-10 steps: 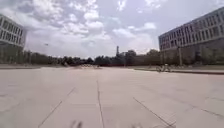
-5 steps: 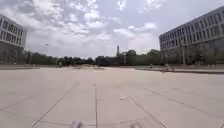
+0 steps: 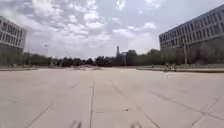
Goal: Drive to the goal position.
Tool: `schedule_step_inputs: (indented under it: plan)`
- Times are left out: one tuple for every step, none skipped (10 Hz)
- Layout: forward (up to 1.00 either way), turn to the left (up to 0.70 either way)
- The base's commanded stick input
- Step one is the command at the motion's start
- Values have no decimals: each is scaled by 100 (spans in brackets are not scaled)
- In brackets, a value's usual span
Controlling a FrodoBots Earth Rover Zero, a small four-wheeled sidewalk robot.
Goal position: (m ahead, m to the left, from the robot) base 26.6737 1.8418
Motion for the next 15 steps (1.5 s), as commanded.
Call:
schedule_step_inputs:
  plan:
    - [93,4]
    - [93,4]
    - [93,4]
    - [93,4]
    - [93,4]
    - [93,4]
    - [93,4]
    - [93,4]
    - [93,4]
    - [93,4]
    - [93,4]
    - [93,4]
    - [93,4]
    - [93,4]
    - [93,4]
